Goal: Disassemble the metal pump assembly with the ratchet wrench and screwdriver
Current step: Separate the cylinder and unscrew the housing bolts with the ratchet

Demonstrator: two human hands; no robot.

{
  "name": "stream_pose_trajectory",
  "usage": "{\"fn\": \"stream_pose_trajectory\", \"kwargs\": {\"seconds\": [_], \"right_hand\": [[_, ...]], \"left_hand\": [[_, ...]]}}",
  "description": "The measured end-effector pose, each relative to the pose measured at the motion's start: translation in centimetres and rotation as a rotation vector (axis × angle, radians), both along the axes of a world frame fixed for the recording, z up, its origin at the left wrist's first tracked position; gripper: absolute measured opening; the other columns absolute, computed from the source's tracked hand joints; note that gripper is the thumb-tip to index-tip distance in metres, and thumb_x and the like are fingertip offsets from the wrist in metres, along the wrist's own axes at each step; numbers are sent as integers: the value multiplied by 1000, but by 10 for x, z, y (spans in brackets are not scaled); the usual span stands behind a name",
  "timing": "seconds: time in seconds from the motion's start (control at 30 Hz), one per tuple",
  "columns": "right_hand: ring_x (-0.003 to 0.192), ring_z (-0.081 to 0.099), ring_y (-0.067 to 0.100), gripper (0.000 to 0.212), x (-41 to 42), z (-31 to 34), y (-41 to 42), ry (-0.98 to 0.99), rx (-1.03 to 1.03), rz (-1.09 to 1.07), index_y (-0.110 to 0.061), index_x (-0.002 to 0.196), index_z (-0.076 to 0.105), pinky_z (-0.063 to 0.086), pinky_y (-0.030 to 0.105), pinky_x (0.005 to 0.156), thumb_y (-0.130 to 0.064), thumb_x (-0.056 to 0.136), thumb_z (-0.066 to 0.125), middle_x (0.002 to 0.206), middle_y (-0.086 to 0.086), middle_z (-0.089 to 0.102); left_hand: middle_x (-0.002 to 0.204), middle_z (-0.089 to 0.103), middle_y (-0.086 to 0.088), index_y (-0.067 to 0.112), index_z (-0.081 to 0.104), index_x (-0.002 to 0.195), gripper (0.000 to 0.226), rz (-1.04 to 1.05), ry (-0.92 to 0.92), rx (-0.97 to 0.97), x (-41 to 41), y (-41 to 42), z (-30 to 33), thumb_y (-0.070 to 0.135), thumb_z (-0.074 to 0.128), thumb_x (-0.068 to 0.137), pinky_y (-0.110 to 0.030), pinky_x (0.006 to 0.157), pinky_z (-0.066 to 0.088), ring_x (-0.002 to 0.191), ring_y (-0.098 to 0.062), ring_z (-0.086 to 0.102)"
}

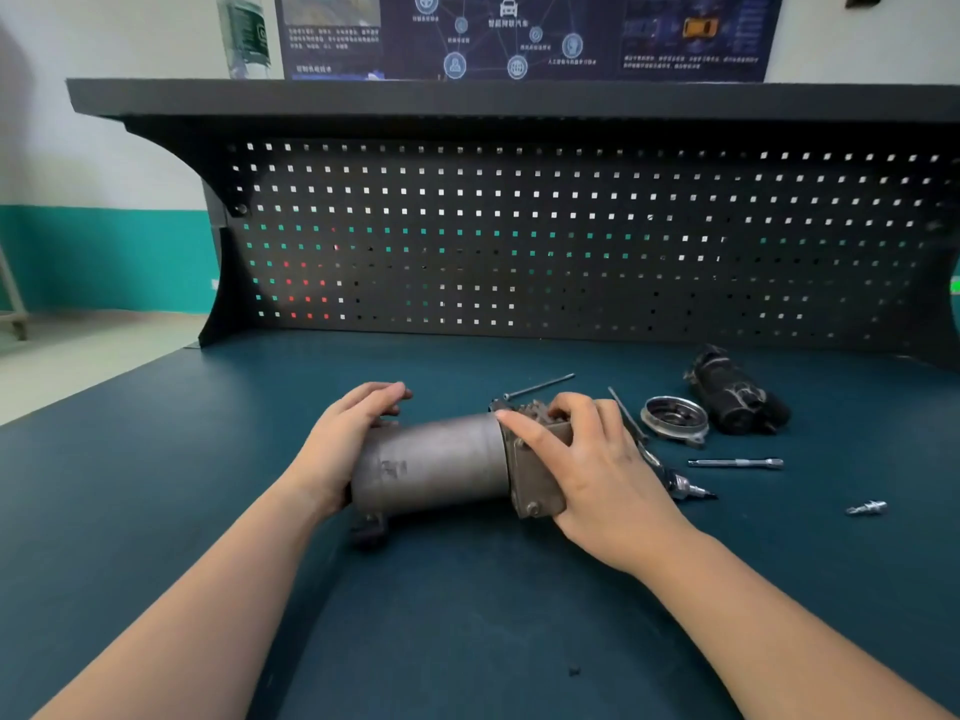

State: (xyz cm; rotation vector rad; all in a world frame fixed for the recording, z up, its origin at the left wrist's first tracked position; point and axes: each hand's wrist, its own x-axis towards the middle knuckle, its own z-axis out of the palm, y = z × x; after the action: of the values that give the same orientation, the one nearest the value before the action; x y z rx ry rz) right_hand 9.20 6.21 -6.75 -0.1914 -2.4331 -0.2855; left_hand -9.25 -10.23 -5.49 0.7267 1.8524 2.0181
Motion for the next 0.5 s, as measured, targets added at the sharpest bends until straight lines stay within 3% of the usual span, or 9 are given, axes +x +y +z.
{"fn": "stream_pose_trajectory", "kwargs": {"seconds": [0.07, 0.1, 0.2, 0.27, 0.3, 0.37, 0.5], "right_hand": [[100, 33, 25, 103, -2, 0, -2, 32, 22, -9, -34, 138, 37, 52, 41, 79, -7, 49, 81, 116, 7, 38], [99, 34, 25, 104, -2, -1, -3, 45, 35, -14, -33, 138, 37, 53, 41, 77, -8, 47, 82, 115, 8, 40], [96, 36, 25, 109, -3, -3, -6, 66, 74, -25, -31, 139, 35, 53, 40, 74, -12, 44, 85, 113, 7, 38], [97, 36, 25, 112, -3, -5, -7, 78, 75, -28, -29, 138, 35, 53, 39, 73, -16, 40, 88, 113, 7, 36], [99, 36, 25, 113, -3, -6, -7, 77, 64, -30, -28, 138, 34, 53, 38, 74, -17, 39, 89, 114, 7, 36], [103, 34, 24, 113, -2, -5, -8, 44, 21, -28, -26, 140, 30, 52, 38, 79, -19, 44, 90, 117, 5, 32], [116, 21, 19, 101, 2, -1, -15, -124, -122, 28, -29, 147, 16, 39, 37, 100, -24, 66, 77, 126, -3, 16]], "left_hand": [[82, 67, 9, 23, 71, 75, 15, 111, 211, -101, -5, -1, 2, 24, 62, 87, -22, 68, 44, 77, -12, 60], [80, 67, 14, 24, 69, 74, 16, 201, 411, -183, -5, -2, 5, 26, 61, 88, -20, 70, 42, 80, -10, 61], [89, 67, 20, 32, 65, 92, 33, 219, 1059, -400, 13, 2, 12, 54, 41, 89, -25, 79, 43, 91, -6, 60], [108, 66, 14, 35, 56, 111, 59, 140, 1266, -618, 31, 16, 10, 67, 13, 87, -32, 84, 44, 103, -12, 59], [109, 65, 10, 34, 53, 113, 68, 167, 1320, -722, 34, 23, 7, 68, 2, 84, -35, 80, 44, 103, -17, 60], [96, 65, 4, 27, 52, 97, 72, 285, 1334, -819, 33, 31, 2, 67, -5, 82, -35, 67, 42, 92, -23, 62], [80, 66, -2, 25, 45, 78, 51, 367, 1239, -826, 24, 36, 0, 53, 6, 94, -33, 59, 37, 77, -28, 61]]}}
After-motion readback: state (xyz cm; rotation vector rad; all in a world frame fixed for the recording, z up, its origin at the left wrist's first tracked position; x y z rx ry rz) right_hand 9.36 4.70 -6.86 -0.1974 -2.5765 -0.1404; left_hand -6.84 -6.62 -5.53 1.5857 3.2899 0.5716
